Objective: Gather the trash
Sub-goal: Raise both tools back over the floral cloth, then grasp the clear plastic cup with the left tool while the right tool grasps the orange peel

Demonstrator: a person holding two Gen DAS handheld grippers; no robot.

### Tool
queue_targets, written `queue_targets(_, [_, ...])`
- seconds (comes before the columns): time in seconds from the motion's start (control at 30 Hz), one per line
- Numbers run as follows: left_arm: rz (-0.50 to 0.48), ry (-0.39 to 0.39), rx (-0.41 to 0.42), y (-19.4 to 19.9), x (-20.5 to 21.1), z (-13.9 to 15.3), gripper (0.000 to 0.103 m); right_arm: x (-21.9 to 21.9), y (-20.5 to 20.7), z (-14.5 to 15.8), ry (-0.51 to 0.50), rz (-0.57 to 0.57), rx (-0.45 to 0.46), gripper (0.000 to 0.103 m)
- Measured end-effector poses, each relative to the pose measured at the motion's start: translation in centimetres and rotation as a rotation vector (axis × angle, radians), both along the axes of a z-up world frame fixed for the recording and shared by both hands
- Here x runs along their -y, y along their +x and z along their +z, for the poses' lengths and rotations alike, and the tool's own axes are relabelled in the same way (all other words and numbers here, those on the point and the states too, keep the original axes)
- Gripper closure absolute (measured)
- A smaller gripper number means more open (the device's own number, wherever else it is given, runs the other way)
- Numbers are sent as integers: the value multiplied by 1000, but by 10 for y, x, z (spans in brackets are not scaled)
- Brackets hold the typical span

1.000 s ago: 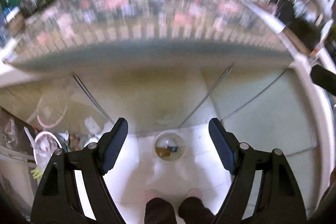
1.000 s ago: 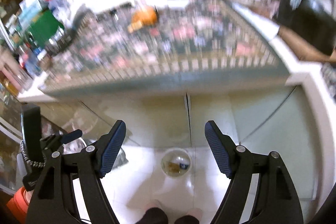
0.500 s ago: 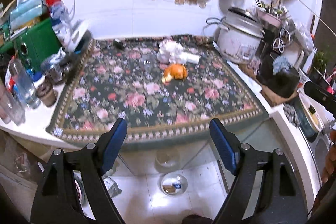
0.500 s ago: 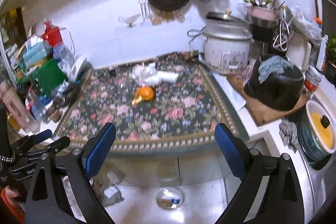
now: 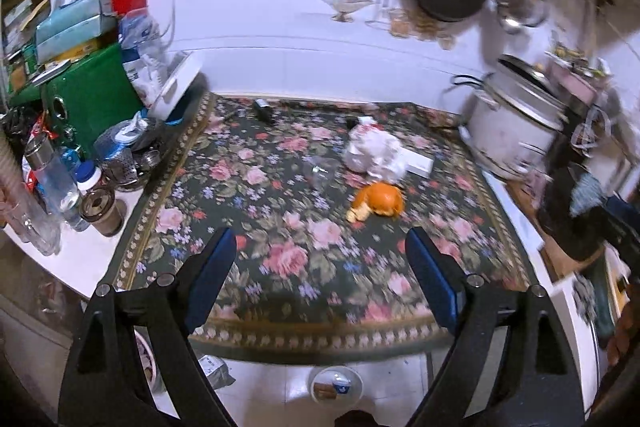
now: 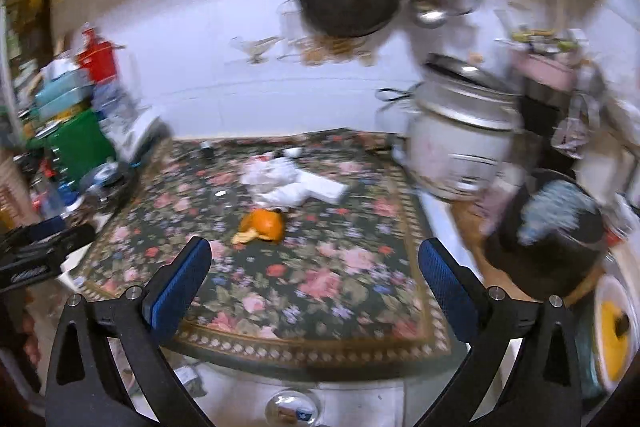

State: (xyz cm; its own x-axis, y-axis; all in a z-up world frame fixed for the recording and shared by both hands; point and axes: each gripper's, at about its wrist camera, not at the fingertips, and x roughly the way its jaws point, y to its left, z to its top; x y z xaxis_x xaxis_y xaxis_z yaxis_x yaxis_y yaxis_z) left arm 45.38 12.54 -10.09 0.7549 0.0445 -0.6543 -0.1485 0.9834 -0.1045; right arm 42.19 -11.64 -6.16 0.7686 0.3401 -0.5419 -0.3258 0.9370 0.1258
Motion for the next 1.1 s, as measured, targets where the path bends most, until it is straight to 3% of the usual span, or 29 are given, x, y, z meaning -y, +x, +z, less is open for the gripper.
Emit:
queue_targets(0.1, [65,-6,-24,23,-4,-4,17,-7,36,-11,35,88,-70,0])
queue_targets(0.23, [111,-43,-62,47,-13,-13,17,-22,66,-28,47,107,-108,1])
queue_targets(0.43, [93,-35,-121,88,-34,-22,17,-49,117,-56,115,111,-230,17])
queue_targets(0.5, [59,-36,-125,105,-42,-25,17,-64,135,-70,86,84,-258,25])
queue_targets(0.63, [-17,-43,-153,149,-62,-39,17,-88,168,-98,69,31,-336,28])
queue_targets(0.8, [-106,-38,-227,197,-75,-69,17,-112,209,-143,79,-13,-467,55])
queue_targets(0.97, [-211,-35,-306,235,-72,-104,17,-116,226,-166,163,-53,-544,59])
queue_targets(1.1, [-285,-65,-353,261,-64,-130,17,-119,227,-166,192,-95,-512,63])
